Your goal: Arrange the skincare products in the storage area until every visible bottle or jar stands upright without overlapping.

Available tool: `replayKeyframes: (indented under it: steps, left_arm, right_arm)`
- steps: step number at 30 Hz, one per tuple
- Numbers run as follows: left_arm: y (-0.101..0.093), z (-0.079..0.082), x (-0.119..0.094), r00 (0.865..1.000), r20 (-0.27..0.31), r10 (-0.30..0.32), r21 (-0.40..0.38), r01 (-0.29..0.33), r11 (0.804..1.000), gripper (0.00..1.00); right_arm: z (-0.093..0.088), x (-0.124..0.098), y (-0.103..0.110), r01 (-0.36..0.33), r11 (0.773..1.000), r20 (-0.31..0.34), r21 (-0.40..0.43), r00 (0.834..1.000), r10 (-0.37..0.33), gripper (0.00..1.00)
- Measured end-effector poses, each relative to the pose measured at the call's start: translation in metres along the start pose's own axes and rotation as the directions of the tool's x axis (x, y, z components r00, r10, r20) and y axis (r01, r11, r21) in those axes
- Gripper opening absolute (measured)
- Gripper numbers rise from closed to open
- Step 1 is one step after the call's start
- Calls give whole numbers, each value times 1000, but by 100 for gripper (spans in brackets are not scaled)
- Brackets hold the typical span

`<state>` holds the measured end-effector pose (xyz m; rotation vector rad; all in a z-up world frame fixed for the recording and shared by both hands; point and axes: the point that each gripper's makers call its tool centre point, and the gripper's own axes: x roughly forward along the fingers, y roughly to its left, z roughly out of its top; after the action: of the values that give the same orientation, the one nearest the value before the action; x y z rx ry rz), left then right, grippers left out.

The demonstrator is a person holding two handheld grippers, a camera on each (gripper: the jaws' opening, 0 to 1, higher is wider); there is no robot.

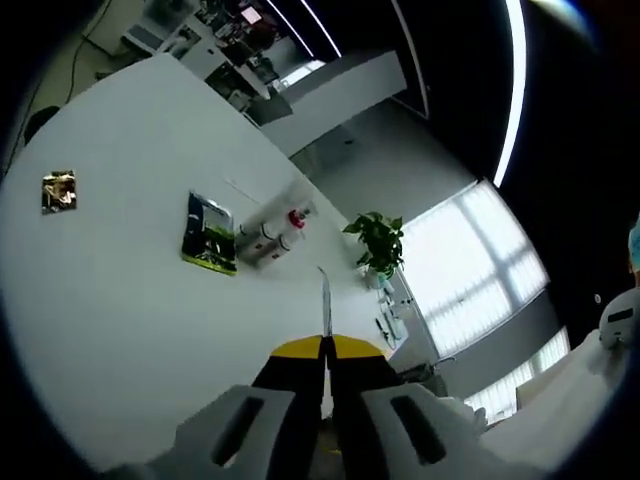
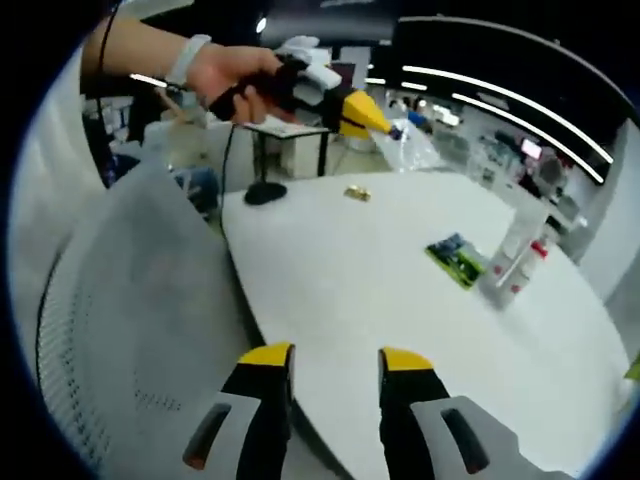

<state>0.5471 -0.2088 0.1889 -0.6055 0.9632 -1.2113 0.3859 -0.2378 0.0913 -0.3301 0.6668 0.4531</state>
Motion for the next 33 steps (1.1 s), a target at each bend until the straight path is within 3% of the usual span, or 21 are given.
replayKeyframes:
  steps: [2, 8, 19, 26, 33]
  left_arm:
    - [7, 8, 5, 1000, -8, 20, 34, -19, 999, 0]
    - [25, 32, 21, 999, -6, 48, 43, -48, 998, 0]
    - [74, 56, 53, 992, -2, 124, -26, -124, 992, 0]
    - [105, 87, 70, 987, 27, 157, -77, -154, 985, 0]
    - [140, 117, 88, 973, 69, 218, -111, -210, 971, 0]
  right_arm:
    - [-3, 0, 0, -4, 1000, -16, -2, 1000, 4, 33]
    - [-7, 1, -4, 7, 1000, -31, 11, 999, -6, 32]
    - [-10, 2, -5, 11, 1000, -44, 22, 999, -10, 33]
    - [-14, 4, -5, 5, 999, -65, 32, 998, -3, 33]
    - [-17, 5, -4, 0, 999, -80, 33, 997, 3, 33]
